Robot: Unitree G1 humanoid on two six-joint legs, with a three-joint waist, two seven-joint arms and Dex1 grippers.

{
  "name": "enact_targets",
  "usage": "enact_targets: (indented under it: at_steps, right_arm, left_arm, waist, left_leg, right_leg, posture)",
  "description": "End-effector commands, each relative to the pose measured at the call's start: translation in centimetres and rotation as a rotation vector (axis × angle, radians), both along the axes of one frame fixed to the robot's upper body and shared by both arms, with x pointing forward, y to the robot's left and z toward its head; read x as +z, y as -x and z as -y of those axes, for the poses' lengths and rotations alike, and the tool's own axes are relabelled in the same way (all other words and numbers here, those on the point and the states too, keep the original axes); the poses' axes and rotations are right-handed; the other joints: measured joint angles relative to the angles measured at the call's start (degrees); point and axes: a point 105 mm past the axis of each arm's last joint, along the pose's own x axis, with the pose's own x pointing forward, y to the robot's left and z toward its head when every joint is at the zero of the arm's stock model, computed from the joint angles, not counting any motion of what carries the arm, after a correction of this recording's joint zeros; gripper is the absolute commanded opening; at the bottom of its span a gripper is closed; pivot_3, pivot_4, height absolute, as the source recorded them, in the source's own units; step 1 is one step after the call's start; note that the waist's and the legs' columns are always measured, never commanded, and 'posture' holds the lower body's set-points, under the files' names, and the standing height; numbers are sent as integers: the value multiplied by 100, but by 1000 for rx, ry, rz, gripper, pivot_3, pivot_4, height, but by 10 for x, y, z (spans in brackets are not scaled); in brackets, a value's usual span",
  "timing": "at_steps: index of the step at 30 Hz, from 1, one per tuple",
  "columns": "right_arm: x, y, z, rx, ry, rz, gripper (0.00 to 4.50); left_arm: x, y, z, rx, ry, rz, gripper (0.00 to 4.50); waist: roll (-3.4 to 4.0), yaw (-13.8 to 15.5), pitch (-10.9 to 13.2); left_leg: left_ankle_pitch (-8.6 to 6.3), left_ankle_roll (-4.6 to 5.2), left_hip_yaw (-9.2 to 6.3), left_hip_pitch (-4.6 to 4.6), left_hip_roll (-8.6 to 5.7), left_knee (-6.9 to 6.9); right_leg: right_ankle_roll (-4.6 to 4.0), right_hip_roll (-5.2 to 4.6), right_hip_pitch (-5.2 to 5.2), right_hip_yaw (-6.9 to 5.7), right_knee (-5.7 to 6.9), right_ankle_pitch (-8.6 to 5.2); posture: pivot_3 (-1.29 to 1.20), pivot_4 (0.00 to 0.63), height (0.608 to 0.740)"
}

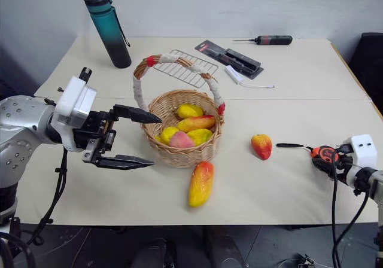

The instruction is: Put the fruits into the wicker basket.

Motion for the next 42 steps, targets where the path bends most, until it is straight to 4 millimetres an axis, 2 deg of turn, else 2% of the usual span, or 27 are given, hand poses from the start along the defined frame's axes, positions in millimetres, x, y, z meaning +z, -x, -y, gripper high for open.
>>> enact_targets:
  at_steps: [1, 4, 6, 9, 10, 11, 14, 15, 16, 18, 20, 25, 28, 37, 42]
  right_arm:
    - [28, 3, 3, 21, -11, 55, 4457]
    - [49, 4, 4, 64, 38, 73, 4457]
    - [64, 1, -6, 112, 73, 92, 4457]
    - [94, -1, -47, 278, 51, 119, 4457]
    - [99, 0, -57, 314, 38, 119, 4457]
    - [104, 5, -75, 384, -17, 101, 4457]
    - [108, 24, -124, 556, -260, -27, 4457]
    - [108, 29, -133, 584, -312, -63, 4457]
    - [106, 34, -142, 616, -360, -99, 4457]
    - [81, 55, -173, 728, -446, -258, 4457]
    - [60, 70, -194, 794, -521, -359, 4457]
    - [36, 79, -222, 835, -654, -440, 4457]
    - [27, 73, -238, 838, -720, -469, 4457]
    - [8, 41, -262, 743, -765, -525, 4457]
    - [3, 43, -285, 803, -766, -570, 4457]
  left_arm:
    - [8, 3, -2, 8, 12, 46, 4500]
    - [7, 4, -5, 19, 15, 42, 4500]
    - [7, 4, -6, 26, 18, 38, 4500]
    - [5, 4, -9, 35, 19, 29, 4500]
    - [5, 4, -9, 36, 19, 28, 4500]
    - [5, 5, -8, 35, 18, 27, 4500]
    - [6, 11, -7, 17, 28, 7, 4500]
    - [7, 12, -7, 13, 31, 3, 4500]
    - [7, 13, -6, 11, 32, 0, 4500]
    - [6, 12, -6, 18, 31, -7, 4500]
    - [4, 11, -6, 30, 26, -9, 4500]
    - [6, 15, -6, 37, 17, -11, 4500]
    - [8, 14, -10, 60, 5, -10, 4500]
    - [14, 15, -12, 81, -18, 6, 4500]
    - [15, 15, -13, 89, -27, 13, 4500]
  waist:
    - [0, 14, 0]
    - [10, 25, 0]
    - [9, 25, 0]
    - [9, -3, 0]
    - [10, -11, 0]
    - [9, -12, 0]
    - [6, -11, 2]
    - [4, -1, 3]
    - [2, 17, 3]
    - [-9, 59, -3]
    - [-15, 84, -4]
    - [-16, 69, -3]
    - [-24, 34, -6]
    - [-22, -8, -4]
    - [-21, -19, -4]
  left_leg:
    - [0, 0, 0, 0, -1, 0]
    - [-1, 2, 3, 1, -3, 1]
    - [-2, 3, 3, 1, -3, 1]
    - [-2, 4, 3, 0, -2, 2]
    - [-2, 3, 3, -1, -1, 0]
    - [-3, 1, 3, -1, 1, -1]
    - [-4, -2, -7, 1, 7, -1]
    - [-4, -2, -9, 0, 8, 0]
    - [-4, -2, -13, 0, 8, 1]
    - [-13, 14, -15, -3, 6, 1]
    - [-19, 19, -19, -5, 7, 2]
    - [-31, 42, -14, -19, -4, 6]
    - [-36, 51, -11, -18, 0, 5]
    - [-36, 48, -11, -21, 4, 2]
    - [-37, 46, -11, -28, 6, -5]
  right_leg:
    - [0, 0, 0, 0, 0, 0]
    - [4, -3, -1, 2, 0, -2]
    - [6, -2, 0, 3, -1, -3]
    - [6, -1, 1, 3, 0, -3]
    - [7, 0, 1, 4, 0, -3]
    - [7, 1, 1, 3, 2, -4]
    - [10, 3, 1, -5, 0, -5]
    - [7, 3, 1, -6, 0, -4]
    - [6, 3, -1, -9, -3, -3]
    - [6, -1, 0, -11, -10, -3]
    - [7, -1, 1, -14, -12, -4]
    - [19, -15, 0, -10, -32, -2]
    - [22, -13, 2, -10, -42, 1]
    - [18, -8, -4, -11, -47, 2]
    - [16, -7, -15, -11, -49, 1]
  posture:
    - [0, 150, 740]
    - [0, 150, 740]
    - [0, 150, 740]
    - [0, 150, 740]
    - [0, 150, 740]
    - [0, 150, 740]
    - [0, 150, 740]
    - [0, 150, 740]
    - [0, 150, 740]
    - [0, 150, 740]
    - [0, 150, 740]
    - [0, 150, 740]
    - [0, 150, 740]
    - [0, 150, 740]
    - [0, 150, 740]
